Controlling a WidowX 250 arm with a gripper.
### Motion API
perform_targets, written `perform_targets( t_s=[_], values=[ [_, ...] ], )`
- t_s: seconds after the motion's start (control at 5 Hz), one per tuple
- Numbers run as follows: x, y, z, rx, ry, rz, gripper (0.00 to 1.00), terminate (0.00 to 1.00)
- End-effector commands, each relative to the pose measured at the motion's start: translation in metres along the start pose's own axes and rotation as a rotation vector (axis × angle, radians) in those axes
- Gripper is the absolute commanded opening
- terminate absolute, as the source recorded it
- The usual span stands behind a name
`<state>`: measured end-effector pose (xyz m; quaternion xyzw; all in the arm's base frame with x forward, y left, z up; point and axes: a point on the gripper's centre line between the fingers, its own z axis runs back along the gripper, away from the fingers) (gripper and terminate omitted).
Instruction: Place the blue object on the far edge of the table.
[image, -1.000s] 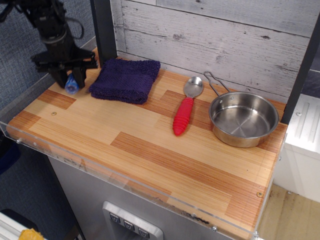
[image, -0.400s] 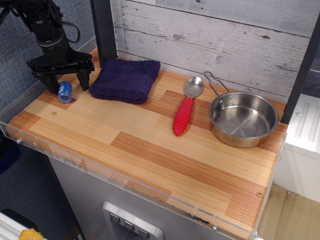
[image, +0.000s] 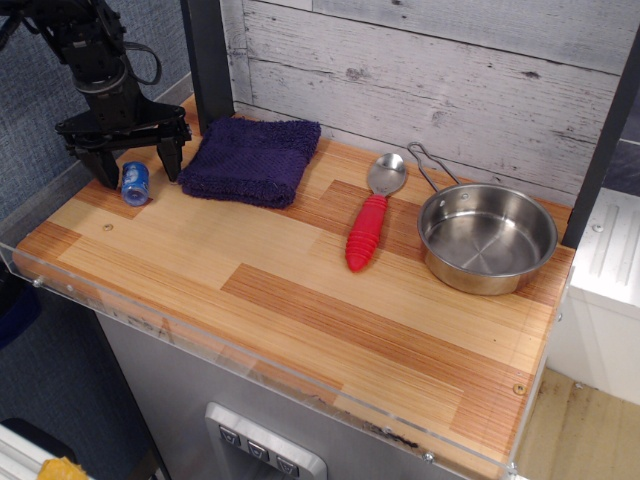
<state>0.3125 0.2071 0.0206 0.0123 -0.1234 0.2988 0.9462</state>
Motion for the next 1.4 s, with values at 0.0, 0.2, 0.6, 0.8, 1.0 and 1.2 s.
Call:
perform_targets(
  t_s=[0.0, 0.2, 0.6, 0.8, 1.0, 1.2],
  values=[
    [0.014, -0.011, 0.057, -0.030, -0.114, -0.018, 1.00, 0.00],
    [0.012, -0.013, 0.067, -0.044, -0.118, -0.029, 1.00, 0.00],
    [0.004, -0.016, 0.087, -0.008, -0.135, -0.047, 1.00, 0.00],
    [0.004, -0.016, 0.087, -0.008, -0.135, -0.047, 1.00, 0.00],
    [0.004, -0.016, 0.087, -0.008, -0.135, -0.047, 1.00, 0.00],
    [0.004, -0.016, 0.087, -0.008, -0.135, -0.047, 1.00, 1.00]
  ],
)
